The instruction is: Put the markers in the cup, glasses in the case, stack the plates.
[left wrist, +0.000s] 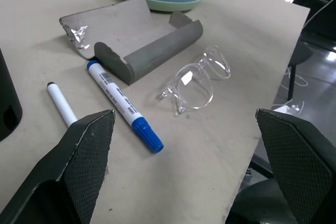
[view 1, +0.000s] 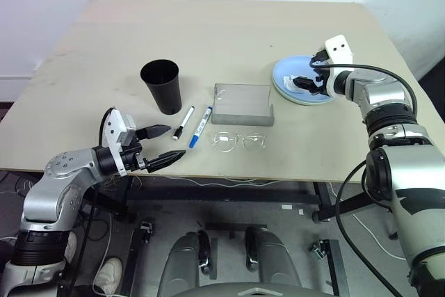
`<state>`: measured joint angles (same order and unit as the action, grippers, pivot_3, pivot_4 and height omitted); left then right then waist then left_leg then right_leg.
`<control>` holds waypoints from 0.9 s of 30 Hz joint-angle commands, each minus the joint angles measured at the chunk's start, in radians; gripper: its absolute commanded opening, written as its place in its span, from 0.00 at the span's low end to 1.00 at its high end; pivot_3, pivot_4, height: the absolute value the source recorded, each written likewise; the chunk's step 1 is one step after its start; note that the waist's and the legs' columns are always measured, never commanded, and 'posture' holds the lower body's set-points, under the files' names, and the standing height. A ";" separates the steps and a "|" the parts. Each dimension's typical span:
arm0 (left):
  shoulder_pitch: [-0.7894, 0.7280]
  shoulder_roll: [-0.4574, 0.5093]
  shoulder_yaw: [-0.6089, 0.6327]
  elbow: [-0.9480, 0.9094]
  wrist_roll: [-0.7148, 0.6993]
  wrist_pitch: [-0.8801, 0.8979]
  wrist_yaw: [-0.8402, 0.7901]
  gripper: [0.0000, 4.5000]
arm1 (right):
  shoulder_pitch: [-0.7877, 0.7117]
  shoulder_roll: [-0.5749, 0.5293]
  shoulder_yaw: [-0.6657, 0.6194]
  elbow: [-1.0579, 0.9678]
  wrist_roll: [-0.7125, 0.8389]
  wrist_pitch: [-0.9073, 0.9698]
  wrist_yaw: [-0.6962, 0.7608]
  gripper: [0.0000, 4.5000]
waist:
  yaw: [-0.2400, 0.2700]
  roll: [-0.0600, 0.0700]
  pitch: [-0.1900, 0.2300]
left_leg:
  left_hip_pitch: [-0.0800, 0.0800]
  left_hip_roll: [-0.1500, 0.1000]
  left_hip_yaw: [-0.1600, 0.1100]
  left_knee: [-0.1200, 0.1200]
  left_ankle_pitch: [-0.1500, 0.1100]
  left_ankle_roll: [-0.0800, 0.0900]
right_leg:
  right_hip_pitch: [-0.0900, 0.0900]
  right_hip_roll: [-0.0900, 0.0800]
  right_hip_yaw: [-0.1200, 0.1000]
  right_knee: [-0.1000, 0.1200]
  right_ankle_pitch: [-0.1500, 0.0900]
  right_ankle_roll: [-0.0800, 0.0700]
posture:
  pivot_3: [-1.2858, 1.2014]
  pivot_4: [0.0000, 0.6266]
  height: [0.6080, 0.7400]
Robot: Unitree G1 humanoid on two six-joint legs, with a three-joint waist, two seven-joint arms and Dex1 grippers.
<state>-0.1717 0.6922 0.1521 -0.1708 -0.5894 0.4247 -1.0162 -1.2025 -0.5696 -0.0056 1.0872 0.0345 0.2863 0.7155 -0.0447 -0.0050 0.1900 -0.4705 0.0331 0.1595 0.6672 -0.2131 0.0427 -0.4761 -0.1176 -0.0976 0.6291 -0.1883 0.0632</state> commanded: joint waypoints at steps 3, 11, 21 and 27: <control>-0.003 0.014 0.030 -0.036 -0.009 -0.008 0.001 1.00 | 0.053 -0.029 0.011 -0.392 0.115 0.136 0.275 0.92 | 0.001 0.000 0.000 | 0.000 0.001 0.000 0.000 0.000 0.000 | 0.000 0.000 0.000 0.000 0.000 0.000 | 0.52 0.24 0.77; -0.007 0.020 0.020 -0.032 -0.007 -0.004 -0.010 1.00 | 0.195 -0.104 0.200 -0.855 0.249 0.471 0.623 0.92 | 0.004 0.000 0.000 | 0.000 0.001 -0.001 0.000 -0.003 0.004 | 0.000 -0.002 0.000 0.000 0.000 -0.001 | 0.52 0.24 0.77; -0.005 -0.004 -0.006 -0.028 0.003 -0.013 -0.006 1.00 | 0.147 -0.022 0.385 -0.814 0.226 0.537 0.730 0.92 | 0.004 0.000 0.000 | -0.001 0.001 -0.001 0.000 -0.003 0.004 | -0.003 -0.002 0.000 -0.001 0.001 -0.003 | 0.52 0.24 0.77; -0.002 -0.009 -0.010 -0.037 0.003 -0.014 -0.003 1.00 | 0.096 0.068 0.459 -0.654 0.156 0.493 0.718 0.92 | 0.002 0.000 0.000 | -0.003 0.002 -0.001 0.000 -0.002 0.003 | -0.005 -0.002 0.000 -0.001 0.002 -0.004 | 0.52 0.24 0.77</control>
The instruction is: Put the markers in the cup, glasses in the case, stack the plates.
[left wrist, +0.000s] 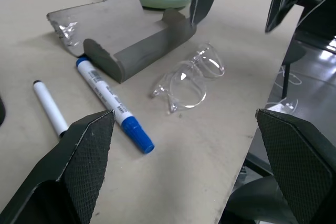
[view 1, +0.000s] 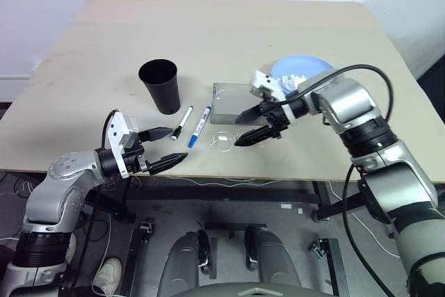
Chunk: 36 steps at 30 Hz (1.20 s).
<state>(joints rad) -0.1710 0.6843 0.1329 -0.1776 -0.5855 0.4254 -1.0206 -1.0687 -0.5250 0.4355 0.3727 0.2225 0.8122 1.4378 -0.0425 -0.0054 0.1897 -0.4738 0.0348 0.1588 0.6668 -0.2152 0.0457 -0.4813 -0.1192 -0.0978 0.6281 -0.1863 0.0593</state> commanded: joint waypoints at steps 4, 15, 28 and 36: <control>0.013 0.000 0.017 -0.045 0.001 -0.030 -0.001 1.00 | -0.052 0.058 0.031 0.148 -0.068 -0.080 -0.002 0.92 | 0.002 0.000 0.000 | -0.001 0.000 0.000 0.000 0.000 0.000 | -0.001 0.000 0.000 0.000 0.000 0.000 | 0.52 0.24 0.77; 0.031 0.012 0.020 -0.064 0.000 -0.023 0.000 1.00 | -0.080 0.081 0.031 0.266 -0.145 -0.166 0.014 0.92 | 0.000 0.000 0.000 | -0.003 0.000 0.000 0.000 0.002 -0.003 | -0.003 0.000 0.000 0.000 0.000 0.000 | 0.52 0.24 0.77; 0.031 0.003 0.014 -0.060 0.000 -0.024 0.003 1.00 | -0.062 0.094 0.050 0.237 -0.191 -0.151 0.047 0.92 | 0.000 0.000 0.000 | -0.003 0.000 0.000 0.000 0.002 -0.003 | -0.003 0.000 0.000 0.000 0.000 0.000 | 0.52 0.24 0.77; 0.040 0.004 0.013 -0.057 0.005 -0.031 0.002 1.00 | -0.065 0.099 0.047 0.247 -0.211 -0.156 0.056 0.49 | 0.000 0.000 0.000 | -0.004 0.000 0.000 0.000 0.002 -0.003 | -0.004 0.000 0.000 0.000 0.000 0.000 | 0.52 0.24 0.77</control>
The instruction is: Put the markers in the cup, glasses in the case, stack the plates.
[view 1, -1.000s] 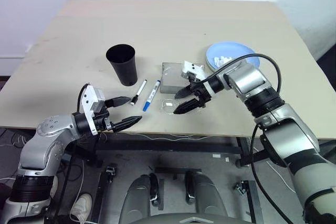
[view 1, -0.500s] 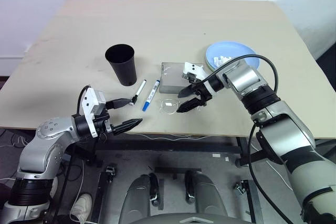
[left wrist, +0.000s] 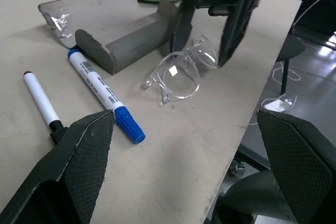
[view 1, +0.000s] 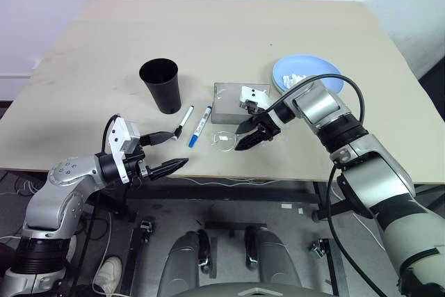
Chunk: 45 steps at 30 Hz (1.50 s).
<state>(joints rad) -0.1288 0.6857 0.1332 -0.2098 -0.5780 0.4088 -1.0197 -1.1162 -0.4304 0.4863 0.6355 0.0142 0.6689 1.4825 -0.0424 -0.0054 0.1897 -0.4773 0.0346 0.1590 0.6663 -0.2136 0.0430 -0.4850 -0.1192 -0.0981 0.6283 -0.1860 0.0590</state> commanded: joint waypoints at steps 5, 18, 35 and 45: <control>-0.009 0.003 0.007 -0.014 0.001 -0.016 -0.006 1.00 | -0.022 0.005 -0.009 -0.010 -0.011 -0.012 0.005 0.08 | 0.000 0.000 0.000 | 0.000 0.000 0.000 0.000 0.000 0.000 | 0.000 0.000 0.000 0.000 0.000 0.000 | 0.52 0.24 0.77; -0.028 -0.006 -0.011 0.008 0.009 -0.021 -0.017 1.00 | -0.059 -0.062 -0.064 -0.101 0.042 0.022 0.067 0.01 | 0.002 0.000 0.000 | -0.002 0.001 0.000 0.000 0.000 0.000 | -0.003 0.000 0.000 0.000 0.002 -0.003 | 0.52 0.24 0.77; -0.005 0.001 0.011 -0.012 0.011 -0.015 -0.017 1.00 | -0.308 0.079 -0.238 0.464 -0.019 -0.470 -0.249 0.01 | -0.001 0.000 0.000 | -0.003 0.002 0.002 -0.002 0.002 -0.004 | -0.004 0.002 0.000 0.000 0.002 -0.003 | 0.52 0.24 0.77; 0.002 0.027 0.027 -0.024 0.002 -0.005 -0.022 1.00 | -0.299 0.110 -0.229 0.602 -0.111 -0.558 -0.272 0.01 | -0.003 0.000 0.000 | -0.002 0.002 0.002 -0.002 0.004 -0.006 | -0.004 0.003 0.000 0.001 0.002 -0.003 | 0.52 0.24 0.77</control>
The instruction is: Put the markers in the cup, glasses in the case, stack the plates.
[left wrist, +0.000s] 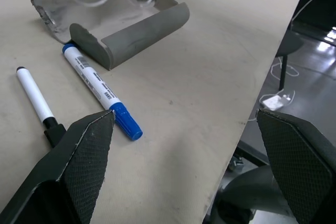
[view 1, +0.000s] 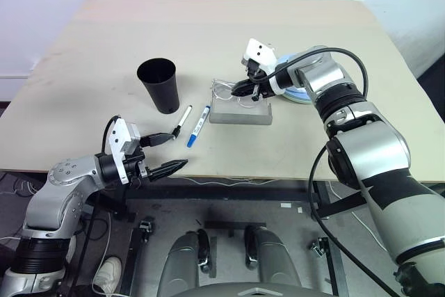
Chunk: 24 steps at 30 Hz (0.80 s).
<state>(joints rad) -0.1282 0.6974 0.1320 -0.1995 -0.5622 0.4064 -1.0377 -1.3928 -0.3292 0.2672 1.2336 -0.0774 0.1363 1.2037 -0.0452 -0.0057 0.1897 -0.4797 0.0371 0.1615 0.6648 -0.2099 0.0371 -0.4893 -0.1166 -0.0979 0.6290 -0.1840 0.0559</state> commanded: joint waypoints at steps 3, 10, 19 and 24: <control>0.006 0.019 0.031 -0.039 -0.016 0.000 -0.002 1.00 | -0.011 0.017 -0.005 0.017 -0.042 -0.024 0.020 0.01 | 0.000 0.000 0.000 | 0.000 0.000 0.000 0.000 0.000 0.000 | 0.000 0.000 0.000 0.000 0.000 0.000 | 0.52 0.24 0.77; 0.010 0.020 0.032 -0.052 -0.020 0.006 0.004 1.00 | 0.012 0.042 0.022 0.037 -0.111 -0.029 0.028 0.01 | -0.001 0.000 0.000 | 0.000 0.000 0.000 0.000 0.000 0.000 | 0.000 0.001 0.000 0.000 0.000 0.000 | 0.52 0.24 0.77; 0.018 0.018 0.030 -0.068 -0.025 0.012 0.020 1.00 | 0.013 0.042 0.029 0.042 -0.155 -0.037 0.090 0.01 | 0.000 0.000 0.000 | 0.002 0.000 0.000 0.000 0.000 -0.001 | 0.001 0.001 0.000 0.001 0.000 0.000 | 0.52 0.24 0.77; 0.017 0.012 0.027 -0.076 -0.029 0.019 0.029 1.00 | 0.005 0.034 0.042 0.049 -0.179 -0.025 0.105 0.01 | 0.000 0.000 0.000 | 0.002 0.000 0.000 0.000 0.001 -0.001 | 0.001 0.001 0.000 0.001 0.000 0.000 | 0.52 0.24 0.77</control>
<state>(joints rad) -0.1114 0.7049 0.1368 -0.2423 -0.5787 0.4270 -1.0146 -1.3795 -0.2896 0.2897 1.2705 -0.2290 0.1027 1.2905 -0.0452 -0.0058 0.1895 -0.4781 0.0376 0.1611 0.6648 -0.2094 0.0362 -0.4880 -0.1158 -0.0979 0.6296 -0.1840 0.0558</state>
